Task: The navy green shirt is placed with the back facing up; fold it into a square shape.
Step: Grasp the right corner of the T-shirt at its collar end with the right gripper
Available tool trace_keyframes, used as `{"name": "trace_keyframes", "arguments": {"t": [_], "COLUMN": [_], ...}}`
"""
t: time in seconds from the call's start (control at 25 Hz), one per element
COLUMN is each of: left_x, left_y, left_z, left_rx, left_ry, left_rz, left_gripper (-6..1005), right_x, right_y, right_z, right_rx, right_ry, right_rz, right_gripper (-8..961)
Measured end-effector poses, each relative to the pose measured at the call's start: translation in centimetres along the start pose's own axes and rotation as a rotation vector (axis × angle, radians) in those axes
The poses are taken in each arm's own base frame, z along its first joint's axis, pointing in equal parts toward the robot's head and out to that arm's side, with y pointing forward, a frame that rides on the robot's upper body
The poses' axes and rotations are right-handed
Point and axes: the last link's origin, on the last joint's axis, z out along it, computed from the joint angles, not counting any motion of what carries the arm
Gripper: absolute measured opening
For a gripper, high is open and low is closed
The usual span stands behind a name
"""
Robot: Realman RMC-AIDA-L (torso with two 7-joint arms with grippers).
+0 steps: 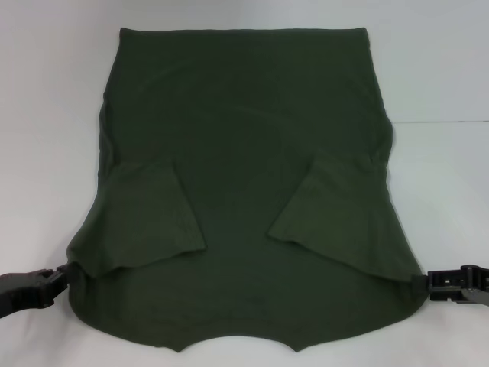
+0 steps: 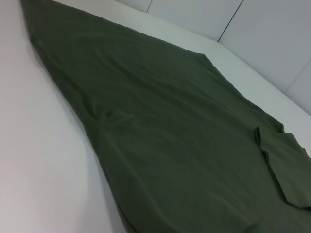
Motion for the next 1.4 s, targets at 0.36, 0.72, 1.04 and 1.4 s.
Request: {"name": "trace_keyframes", "arguments": {"t": [0.36, 0.72, 1.04, 1.4], "left_x": [0.0, 0.16, 0.25, 0.63], "left_y": [-0.03, -0.12, -0.2, -0.23], "left_z": [0.0, 0.0, -0.07, 0.11], "left_rx": [0.002, 0.009, 0.01, 0.011], "left_ry": [0.0, 0.011, 0.013, 0.017], "left_rz": [0.0, -0.001, 0.003, 0.011], "left_gripper": [26, 26, 26, 27], "right_x": [-0.05, -0.39, -0.59, -0.61], "right_y": [0.12, 0.16, 0.26, -0.04], "right_z": [0.36, 0.69, 0.86, 0.9], "right_rx": [0.013, 0.024, 0.031, 0.051], "right_ry": [0.016, 0.002, -0.002, -0.005], "right_rz": [-0.005, -0.001, -0.004, 0.006], "right_gripper": [553, 483, 421, 106]}}
